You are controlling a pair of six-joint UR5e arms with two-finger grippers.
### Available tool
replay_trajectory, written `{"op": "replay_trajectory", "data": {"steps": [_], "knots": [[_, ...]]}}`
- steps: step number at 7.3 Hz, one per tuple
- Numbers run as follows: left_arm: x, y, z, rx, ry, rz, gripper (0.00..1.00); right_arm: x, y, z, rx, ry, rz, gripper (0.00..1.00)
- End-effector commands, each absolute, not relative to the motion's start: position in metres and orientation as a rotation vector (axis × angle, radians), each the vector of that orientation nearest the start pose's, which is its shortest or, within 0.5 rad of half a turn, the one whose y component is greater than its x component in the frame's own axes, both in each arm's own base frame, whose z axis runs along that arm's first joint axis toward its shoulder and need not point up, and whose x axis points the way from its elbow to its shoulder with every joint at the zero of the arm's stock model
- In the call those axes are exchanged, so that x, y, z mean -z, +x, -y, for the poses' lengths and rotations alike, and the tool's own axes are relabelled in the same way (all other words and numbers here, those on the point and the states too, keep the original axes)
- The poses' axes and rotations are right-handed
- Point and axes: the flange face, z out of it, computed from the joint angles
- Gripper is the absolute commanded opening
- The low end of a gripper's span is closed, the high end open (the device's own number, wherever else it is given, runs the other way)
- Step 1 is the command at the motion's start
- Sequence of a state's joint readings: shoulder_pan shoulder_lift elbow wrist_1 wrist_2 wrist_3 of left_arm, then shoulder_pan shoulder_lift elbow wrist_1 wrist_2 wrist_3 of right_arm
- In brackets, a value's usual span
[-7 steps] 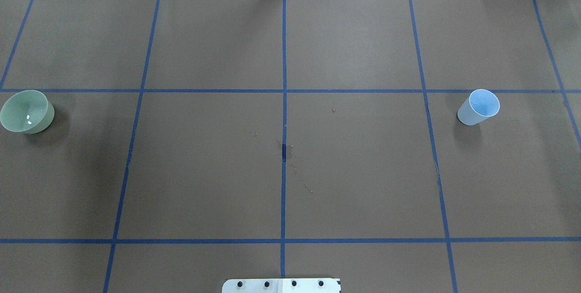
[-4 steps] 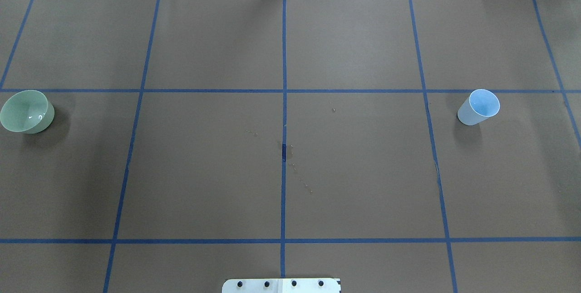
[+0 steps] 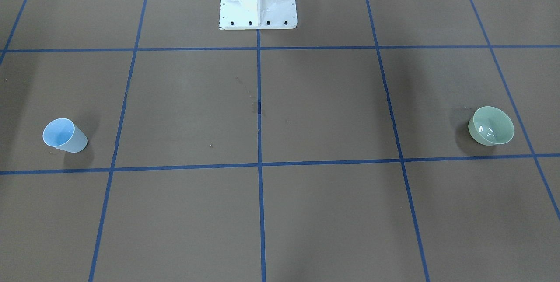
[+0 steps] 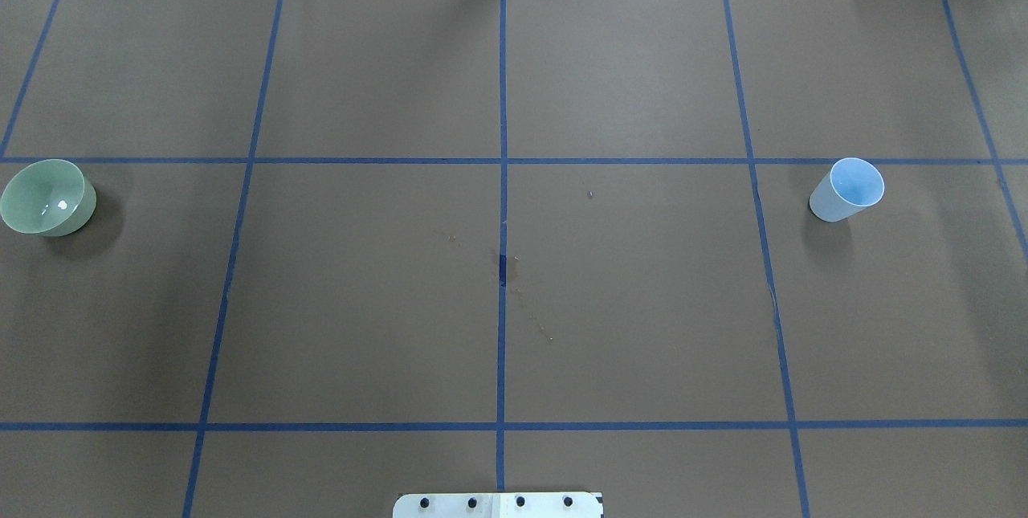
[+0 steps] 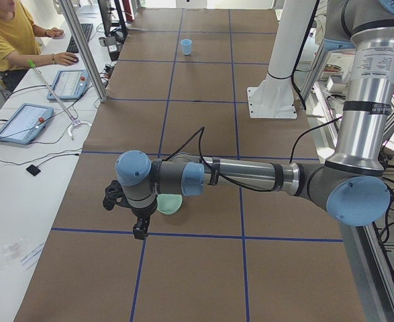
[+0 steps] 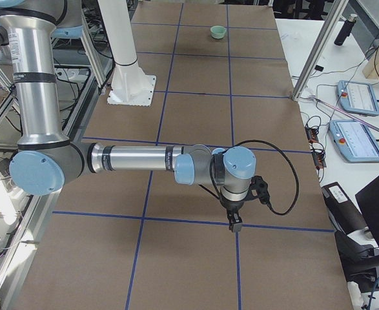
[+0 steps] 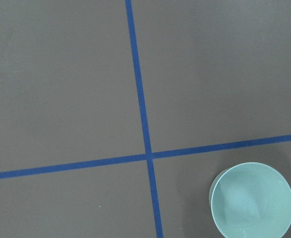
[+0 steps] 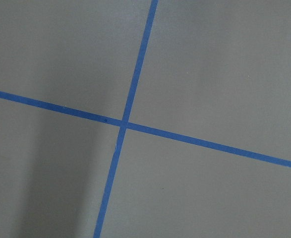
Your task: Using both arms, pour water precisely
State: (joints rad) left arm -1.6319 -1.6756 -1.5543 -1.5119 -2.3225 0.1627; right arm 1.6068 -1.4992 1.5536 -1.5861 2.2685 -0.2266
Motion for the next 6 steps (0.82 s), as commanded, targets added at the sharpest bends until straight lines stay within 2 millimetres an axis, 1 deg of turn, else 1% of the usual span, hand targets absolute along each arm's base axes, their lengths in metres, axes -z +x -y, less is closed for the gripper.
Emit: {"op": "replay_trajectory", "data": {"steps": [1, 3, 6], "knots": [[-0.628, -0.102, 0.52, -0.112, 0.103, -0.688, 1.0, -0.636, 0.087, 0.522, 0.197, 0.129, 0.688, 1.0], [-0.644, -0.1, 0.505, -0.113, 0.108, -0.692, 1.0, -0.635, 0.085, 0.523, 0.202, 0.132, 0.689, 0.99], [-0.642, -0.1, 0.507, -0.115, 0.132, -0.692, 1.0, -0.633, 0.083, 0.523, 0.206, 0.133, 0.689, 0.99]]}}
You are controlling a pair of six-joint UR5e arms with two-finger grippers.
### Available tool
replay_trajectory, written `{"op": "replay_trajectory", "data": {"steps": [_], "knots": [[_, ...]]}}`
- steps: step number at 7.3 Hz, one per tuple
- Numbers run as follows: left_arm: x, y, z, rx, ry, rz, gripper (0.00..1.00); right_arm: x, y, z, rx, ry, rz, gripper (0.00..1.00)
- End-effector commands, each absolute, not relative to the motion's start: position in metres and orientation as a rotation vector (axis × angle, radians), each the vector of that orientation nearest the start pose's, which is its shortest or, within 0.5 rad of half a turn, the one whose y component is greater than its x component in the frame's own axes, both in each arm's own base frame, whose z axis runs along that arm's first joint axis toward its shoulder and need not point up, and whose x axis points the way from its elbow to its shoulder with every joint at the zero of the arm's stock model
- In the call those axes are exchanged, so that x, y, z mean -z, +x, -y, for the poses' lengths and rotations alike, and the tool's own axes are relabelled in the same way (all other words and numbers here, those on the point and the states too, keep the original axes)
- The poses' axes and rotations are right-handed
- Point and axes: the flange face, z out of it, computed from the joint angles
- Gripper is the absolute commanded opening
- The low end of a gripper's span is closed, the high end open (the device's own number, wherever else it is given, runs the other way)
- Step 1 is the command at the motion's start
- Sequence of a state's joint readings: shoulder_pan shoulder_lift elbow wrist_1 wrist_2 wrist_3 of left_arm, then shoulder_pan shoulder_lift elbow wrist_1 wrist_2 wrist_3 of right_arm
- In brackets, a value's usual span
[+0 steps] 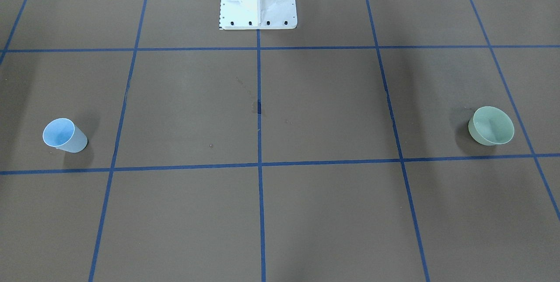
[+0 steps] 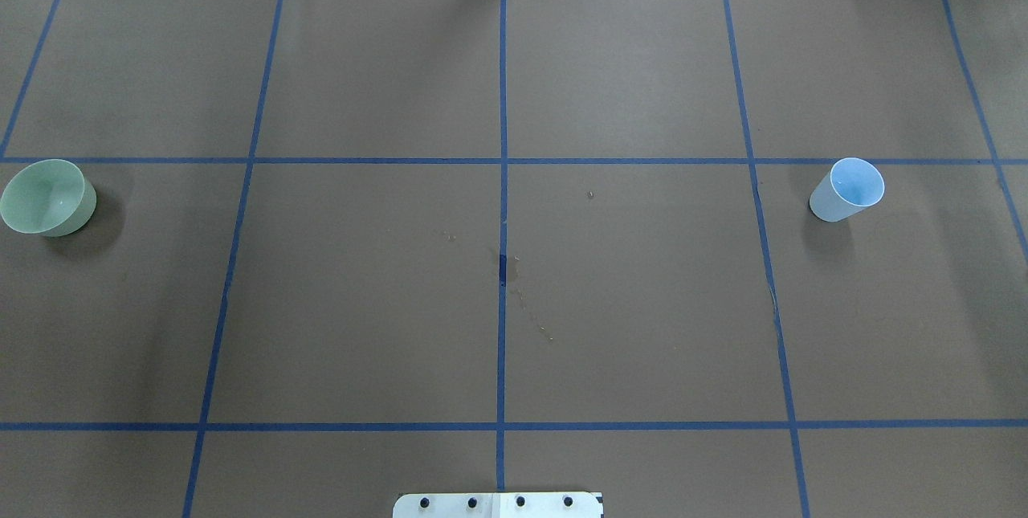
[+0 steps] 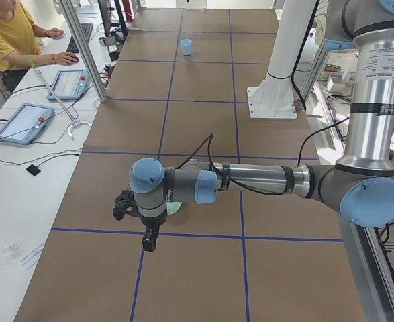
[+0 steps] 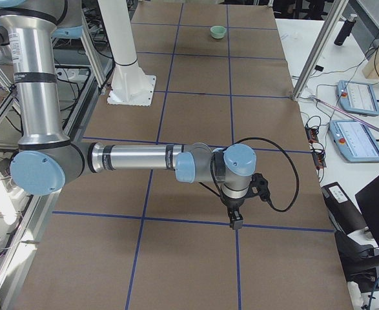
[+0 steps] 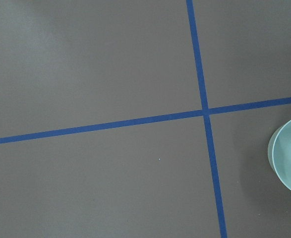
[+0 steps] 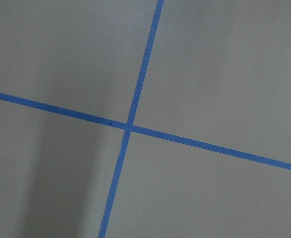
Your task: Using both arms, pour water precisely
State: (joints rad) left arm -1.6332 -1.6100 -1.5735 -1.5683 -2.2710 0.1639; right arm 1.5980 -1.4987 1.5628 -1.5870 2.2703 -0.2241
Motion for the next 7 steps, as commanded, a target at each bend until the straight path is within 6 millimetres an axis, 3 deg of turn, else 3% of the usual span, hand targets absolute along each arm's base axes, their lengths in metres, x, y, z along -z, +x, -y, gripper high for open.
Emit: {"op": "replay_trajectory", "data": {"steps": [1, 7], "knots": [[-0.641, -0.1, 0.507, -0.115, 0.133, -0.692, 1.0, -0.632, 0.083, 0.523, 0.207, 0.134, 0.688, 0.99], [-0.626, -0.1, 0.51, -0.137, 0.167, -0.694, 1.0, -0.633, 0.083, 0.523, 0.206, 0.133, 0.688, 0.99]]}}
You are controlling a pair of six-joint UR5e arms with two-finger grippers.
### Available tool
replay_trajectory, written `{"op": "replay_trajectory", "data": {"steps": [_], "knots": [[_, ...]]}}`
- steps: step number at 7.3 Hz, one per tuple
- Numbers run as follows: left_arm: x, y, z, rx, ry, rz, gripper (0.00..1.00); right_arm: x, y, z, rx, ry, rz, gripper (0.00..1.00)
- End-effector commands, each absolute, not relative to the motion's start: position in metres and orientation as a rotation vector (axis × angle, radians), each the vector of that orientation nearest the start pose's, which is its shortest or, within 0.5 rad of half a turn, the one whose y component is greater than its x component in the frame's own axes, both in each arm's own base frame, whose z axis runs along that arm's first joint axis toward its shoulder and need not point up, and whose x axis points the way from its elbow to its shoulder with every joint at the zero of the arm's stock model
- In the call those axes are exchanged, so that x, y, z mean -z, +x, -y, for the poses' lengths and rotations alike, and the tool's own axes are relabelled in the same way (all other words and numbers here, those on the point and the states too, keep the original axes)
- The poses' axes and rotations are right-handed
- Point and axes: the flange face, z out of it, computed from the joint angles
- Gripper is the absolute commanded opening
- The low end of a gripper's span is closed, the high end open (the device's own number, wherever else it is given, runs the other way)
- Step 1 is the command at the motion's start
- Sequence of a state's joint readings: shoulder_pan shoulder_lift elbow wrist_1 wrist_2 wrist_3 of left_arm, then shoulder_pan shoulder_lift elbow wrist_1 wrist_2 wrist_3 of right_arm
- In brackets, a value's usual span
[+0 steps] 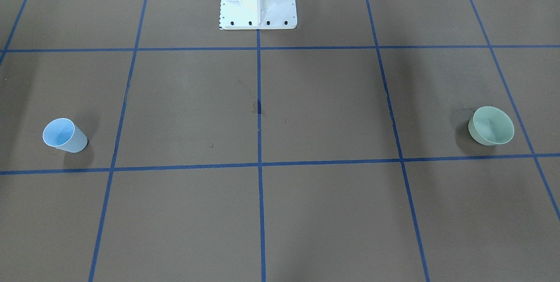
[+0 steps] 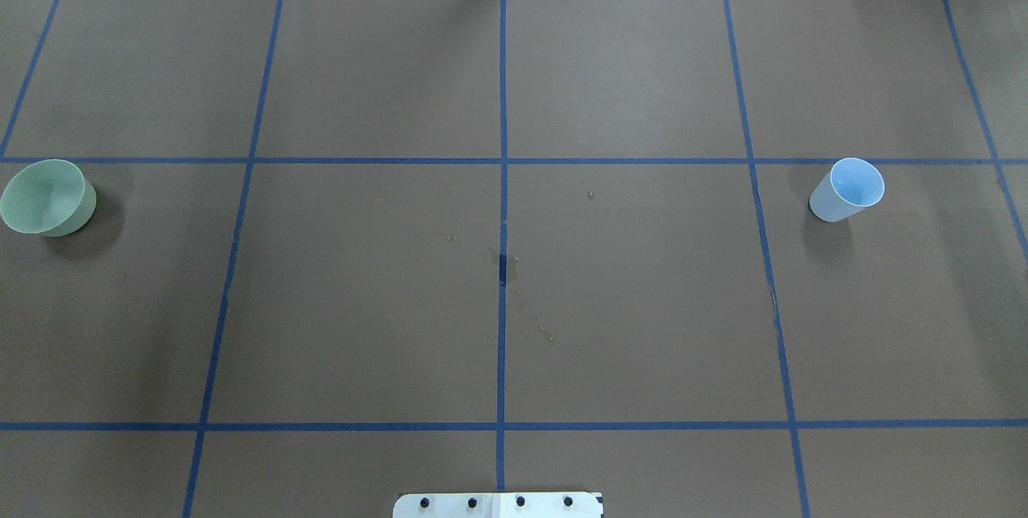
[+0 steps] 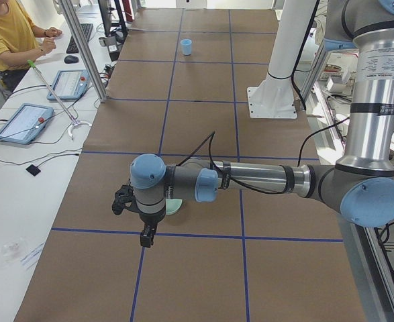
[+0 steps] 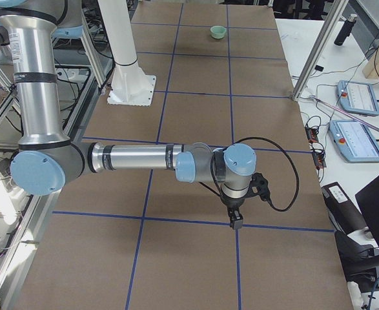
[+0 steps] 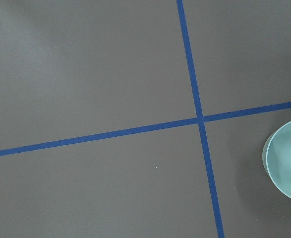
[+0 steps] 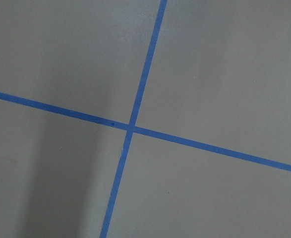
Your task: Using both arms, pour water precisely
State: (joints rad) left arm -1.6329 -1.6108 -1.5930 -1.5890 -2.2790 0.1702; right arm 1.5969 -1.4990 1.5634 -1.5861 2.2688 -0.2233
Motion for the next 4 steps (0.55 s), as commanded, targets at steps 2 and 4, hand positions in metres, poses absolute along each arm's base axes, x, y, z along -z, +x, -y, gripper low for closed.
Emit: {"op": "replay_trajectory", "data": {"steps": [2, 4], "knots": [[-0.6199, -0.0999, 0.5095, -0.14, 0.178, -0.693, 1.0, -0.6333, 0.0829, 0.5226, 0.206, 0.133, 0.688, 1.0], [-0.62, -0.1, 0.5095, -0.14, 0.178, -0.691, 1.0, -0.6333, 0.0829, 0.5226, 0.206, 0.133, 0.688, 1.0]]}}
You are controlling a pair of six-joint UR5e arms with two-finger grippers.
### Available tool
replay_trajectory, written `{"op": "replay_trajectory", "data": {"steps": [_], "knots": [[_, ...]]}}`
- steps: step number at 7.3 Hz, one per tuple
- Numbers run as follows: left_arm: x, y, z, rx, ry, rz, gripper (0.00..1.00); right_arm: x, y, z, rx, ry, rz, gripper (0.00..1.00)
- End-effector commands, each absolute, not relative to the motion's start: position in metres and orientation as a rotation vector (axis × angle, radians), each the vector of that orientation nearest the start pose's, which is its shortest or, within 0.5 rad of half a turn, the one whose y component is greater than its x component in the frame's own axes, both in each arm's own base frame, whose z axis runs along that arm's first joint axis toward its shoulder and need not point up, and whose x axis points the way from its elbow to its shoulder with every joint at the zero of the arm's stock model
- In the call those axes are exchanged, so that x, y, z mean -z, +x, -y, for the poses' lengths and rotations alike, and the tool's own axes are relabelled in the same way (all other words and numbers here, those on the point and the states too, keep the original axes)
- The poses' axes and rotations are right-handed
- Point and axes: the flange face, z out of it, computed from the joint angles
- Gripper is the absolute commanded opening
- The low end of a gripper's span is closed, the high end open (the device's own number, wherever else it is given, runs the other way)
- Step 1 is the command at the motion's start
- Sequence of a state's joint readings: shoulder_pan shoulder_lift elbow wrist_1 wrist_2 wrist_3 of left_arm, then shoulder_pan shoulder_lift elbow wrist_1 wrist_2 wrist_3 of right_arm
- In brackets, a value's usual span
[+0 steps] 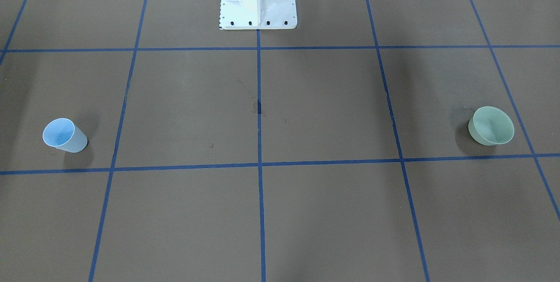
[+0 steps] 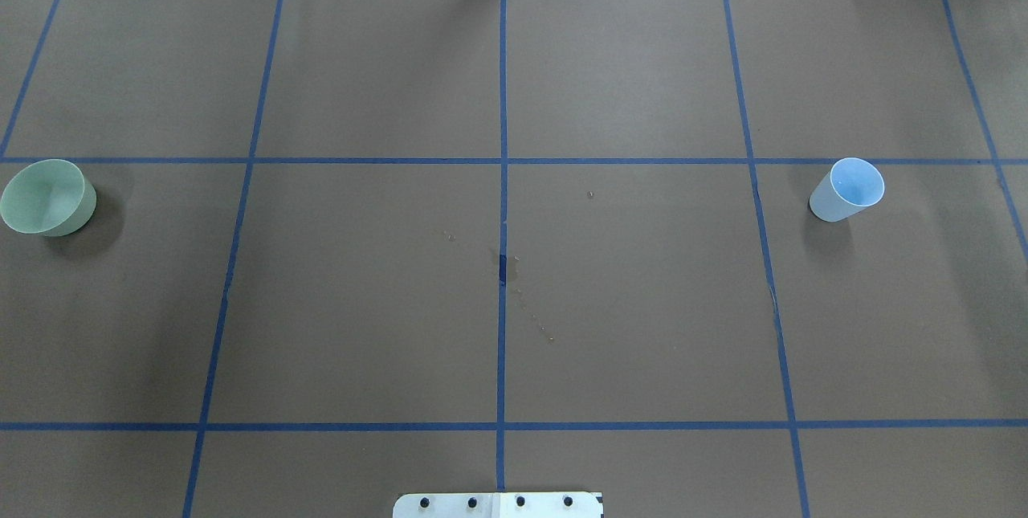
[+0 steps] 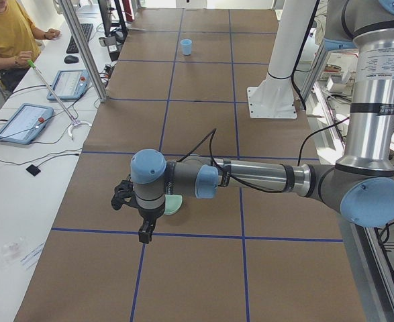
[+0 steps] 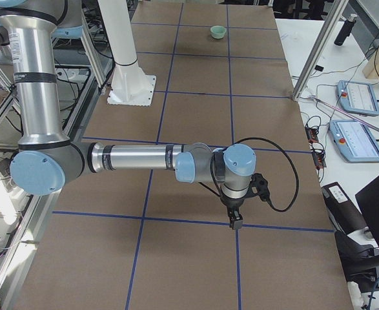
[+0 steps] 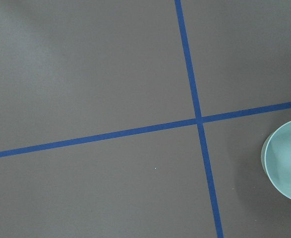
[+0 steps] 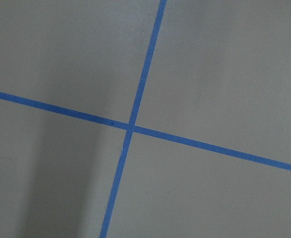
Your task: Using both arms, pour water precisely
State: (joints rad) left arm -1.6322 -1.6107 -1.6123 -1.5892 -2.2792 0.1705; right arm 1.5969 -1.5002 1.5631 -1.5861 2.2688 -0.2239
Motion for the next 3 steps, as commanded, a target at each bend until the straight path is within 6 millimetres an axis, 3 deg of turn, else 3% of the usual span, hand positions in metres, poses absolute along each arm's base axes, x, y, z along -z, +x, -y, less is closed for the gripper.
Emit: {"op": "replay_trajectory", "data": {"steps": [1, 3], "knots": [[-0.62, -0.1, 0.5095, -0.14, 0.178, -0.691, 1.0, -0.6333, 0.0822, 0.5227, 0.206, 0.131, 0.688, 1.0], [-0.6171, -0.1008, 0.5094, -0.14, 0.183, -0.69, 1.0, -0.6331, 0.0821, 0.5229, 0.207, 0.133, 0.688, 1.0]]}}
